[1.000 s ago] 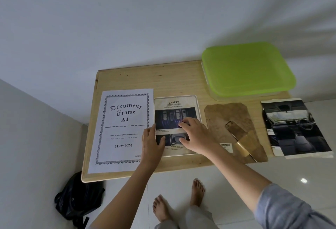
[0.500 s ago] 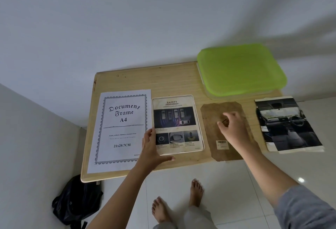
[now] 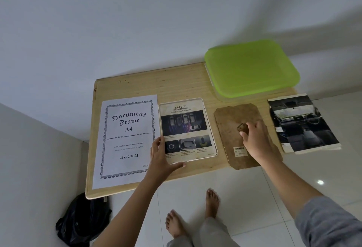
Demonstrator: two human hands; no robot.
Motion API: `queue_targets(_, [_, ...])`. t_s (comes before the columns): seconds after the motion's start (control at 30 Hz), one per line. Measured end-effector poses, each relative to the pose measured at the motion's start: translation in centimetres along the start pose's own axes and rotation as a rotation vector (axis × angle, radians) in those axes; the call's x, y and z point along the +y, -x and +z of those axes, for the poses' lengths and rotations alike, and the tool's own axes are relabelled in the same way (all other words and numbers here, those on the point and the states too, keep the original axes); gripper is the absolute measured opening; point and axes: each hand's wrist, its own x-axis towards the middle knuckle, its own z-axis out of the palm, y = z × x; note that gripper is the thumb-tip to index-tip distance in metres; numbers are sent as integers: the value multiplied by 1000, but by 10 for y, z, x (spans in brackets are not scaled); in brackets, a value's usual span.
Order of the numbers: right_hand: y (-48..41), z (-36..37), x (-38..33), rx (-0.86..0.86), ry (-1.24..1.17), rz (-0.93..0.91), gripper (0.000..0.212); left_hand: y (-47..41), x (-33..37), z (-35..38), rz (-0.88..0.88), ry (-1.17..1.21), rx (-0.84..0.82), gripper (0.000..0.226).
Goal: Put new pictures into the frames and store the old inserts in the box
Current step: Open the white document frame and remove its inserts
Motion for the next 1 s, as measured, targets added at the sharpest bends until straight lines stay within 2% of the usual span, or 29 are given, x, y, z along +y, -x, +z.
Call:
queue_targets(0.2, [12,-16,-9,-33,-34,-117,39,0,0,0,-2,20,12,114])
queue_targets(0.5, [28,-1,-89,-130,59,-374,38,0,-8,-3,48,58,23,108])
queue_targets(0.7, [13,9,-134,-163,187,-419,36,4,-16,-4,67,151,25,101])
queue_targets(1.0, [0,22,-162,-180,246,-365,40,5,-19,-8,116,159,19,87])
